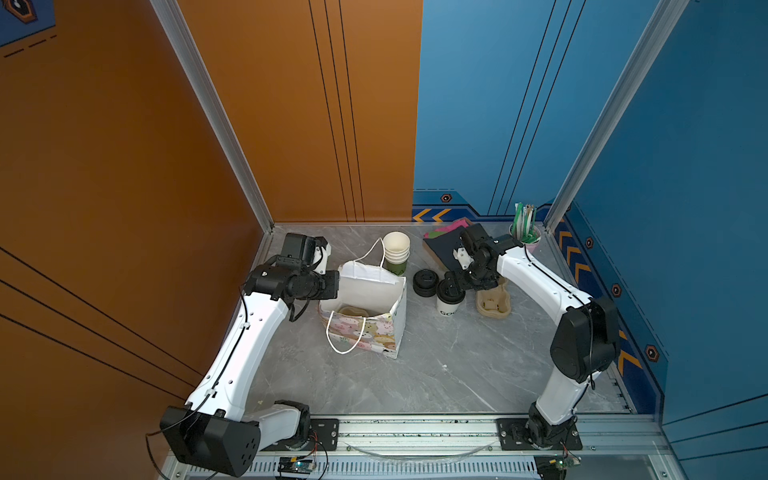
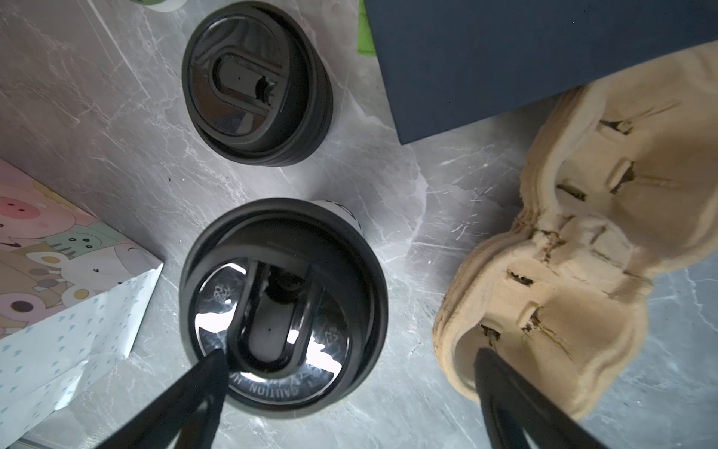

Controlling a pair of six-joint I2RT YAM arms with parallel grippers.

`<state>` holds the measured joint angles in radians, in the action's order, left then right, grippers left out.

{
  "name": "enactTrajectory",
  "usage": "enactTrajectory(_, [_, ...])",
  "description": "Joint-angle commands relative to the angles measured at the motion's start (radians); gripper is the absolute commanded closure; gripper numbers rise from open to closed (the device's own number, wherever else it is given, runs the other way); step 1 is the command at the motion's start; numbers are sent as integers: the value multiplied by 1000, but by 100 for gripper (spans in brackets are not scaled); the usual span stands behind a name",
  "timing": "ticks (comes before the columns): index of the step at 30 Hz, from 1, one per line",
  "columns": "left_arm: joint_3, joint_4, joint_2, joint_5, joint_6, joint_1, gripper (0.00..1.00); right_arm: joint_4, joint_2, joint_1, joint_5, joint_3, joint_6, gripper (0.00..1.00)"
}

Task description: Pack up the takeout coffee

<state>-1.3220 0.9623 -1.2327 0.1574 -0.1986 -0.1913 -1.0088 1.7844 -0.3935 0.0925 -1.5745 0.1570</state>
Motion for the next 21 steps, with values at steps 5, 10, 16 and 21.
enactTrajectory(5, [15, 23, -7, -18, 22, -8, 100, -62, 28, 5, 0, -90, 9, 0])
enactTrajectory(10, [16, 24, -7, -19, 22, -8, 100, -62, 66, 5, -8, -127, 8, 0])
enactTrajectory(16, [18, 24, -5, -19, 22, -8, 100, -63, 120, 5, -4, -145, 8, 0])
enactTrajectory(21, [22, 24, -4, -19, 22, -8, 100, -62, 132, 4, -24, -128, 4, 0])
